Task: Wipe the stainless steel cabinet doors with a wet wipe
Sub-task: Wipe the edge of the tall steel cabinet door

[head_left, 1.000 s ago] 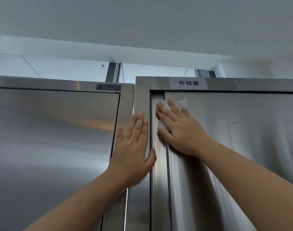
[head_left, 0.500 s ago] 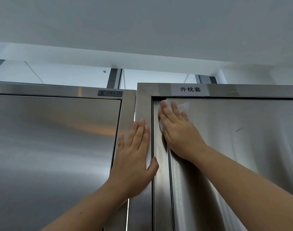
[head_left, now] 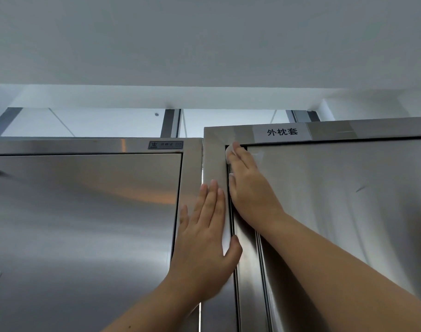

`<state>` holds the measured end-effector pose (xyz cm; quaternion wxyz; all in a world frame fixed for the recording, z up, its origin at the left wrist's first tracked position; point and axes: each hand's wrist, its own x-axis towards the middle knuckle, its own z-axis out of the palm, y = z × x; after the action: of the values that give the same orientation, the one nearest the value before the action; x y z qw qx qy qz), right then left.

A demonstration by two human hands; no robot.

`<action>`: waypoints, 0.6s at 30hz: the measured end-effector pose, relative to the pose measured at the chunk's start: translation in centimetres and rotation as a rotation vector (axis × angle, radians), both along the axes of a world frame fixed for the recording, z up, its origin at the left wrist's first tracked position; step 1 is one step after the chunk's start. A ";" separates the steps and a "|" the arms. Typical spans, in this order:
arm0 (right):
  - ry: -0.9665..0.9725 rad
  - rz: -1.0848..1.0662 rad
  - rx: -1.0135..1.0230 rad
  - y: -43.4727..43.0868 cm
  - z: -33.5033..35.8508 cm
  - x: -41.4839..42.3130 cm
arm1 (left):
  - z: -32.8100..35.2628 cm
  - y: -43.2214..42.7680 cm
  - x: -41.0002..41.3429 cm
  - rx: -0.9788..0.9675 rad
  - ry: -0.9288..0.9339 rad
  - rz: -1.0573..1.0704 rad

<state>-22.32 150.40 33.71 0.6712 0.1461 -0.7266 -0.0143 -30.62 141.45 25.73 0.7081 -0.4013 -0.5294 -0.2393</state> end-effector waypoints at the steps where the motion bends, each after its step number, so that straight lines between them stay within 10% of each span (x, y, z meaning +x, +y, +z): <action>1: 0.011 0.010 -0.001 -0.1 0.0 -0.2 | 0.0 0.0 0.0 0.002 0.001 -0.004; 12: 0.224 -0.327 0.016 0.0 0.2 -1.6 | -0.1 -0.1 -0.1 0.004 -0.009 -0.020; 18: -0.099 -0.286 -0.007 -0.5 -1.0 -0.2 | -0.1 -0.2 0.2 -0.045 -0.055 -0.109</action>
<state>-22.55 149.87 32.70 0.6260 0.0395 -0.7723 -0.1000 -30.46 141.25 25.59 0.6700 -0.4387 -0.5312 -0.2765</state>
